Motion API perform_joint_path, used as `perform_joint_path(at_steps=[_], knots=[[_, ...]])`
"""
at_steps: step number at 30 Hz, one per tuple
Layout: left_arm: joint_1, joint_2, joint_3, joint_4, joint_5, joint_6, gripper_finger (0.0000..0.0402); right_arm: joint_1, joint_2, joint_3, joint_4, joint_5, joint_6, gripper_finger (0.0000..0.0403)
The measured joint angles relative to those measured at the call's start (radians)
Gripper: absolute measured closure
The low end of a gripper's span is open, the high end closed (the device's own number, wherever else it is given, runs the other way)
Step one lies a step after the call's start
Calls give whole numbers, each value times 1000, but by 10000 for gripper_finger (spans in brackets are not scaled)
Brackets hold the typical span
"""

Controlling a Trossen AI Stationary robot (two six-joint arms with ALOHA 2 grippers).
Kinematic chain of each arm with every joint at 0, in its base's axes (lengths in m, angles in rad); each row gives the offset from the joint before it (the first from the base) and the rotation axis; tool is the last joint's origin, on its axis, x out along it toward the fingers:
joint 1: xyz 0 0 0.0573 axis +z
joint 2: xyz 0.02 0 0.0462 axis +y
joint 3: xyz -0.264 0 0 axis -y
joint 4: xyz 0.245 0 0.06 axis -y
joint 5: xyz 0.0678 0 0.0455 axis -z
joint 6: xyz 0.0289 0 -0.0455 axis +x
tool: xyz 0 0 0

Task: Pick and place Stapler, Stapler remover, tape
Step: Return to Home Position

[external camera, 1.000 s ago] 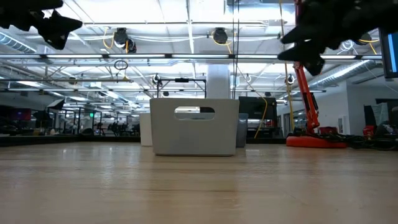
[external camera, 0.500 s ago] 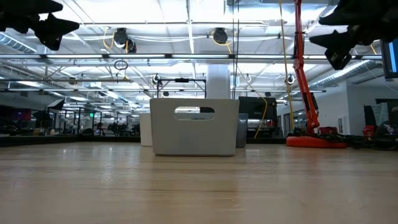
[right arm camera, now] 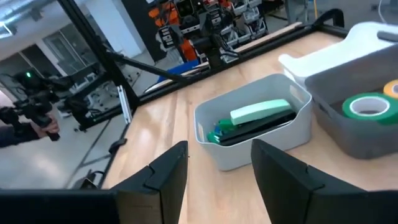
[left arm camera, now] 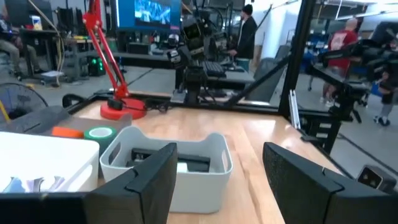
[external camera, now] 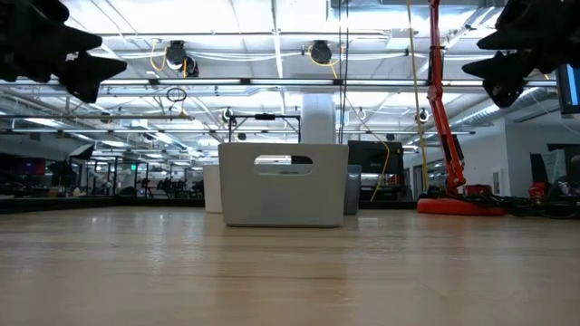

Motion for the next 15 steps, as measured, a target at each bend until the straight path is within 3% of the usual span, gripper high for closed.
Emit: perform_joint_path(at_steps=[6,15], knots=[[0,1,-2,-46,42,-2,160,0,-2,-36,10,4,-51,232],[0,1,-2,-94,67,-21,160,0,-4,-273,358,20,-3,232]])
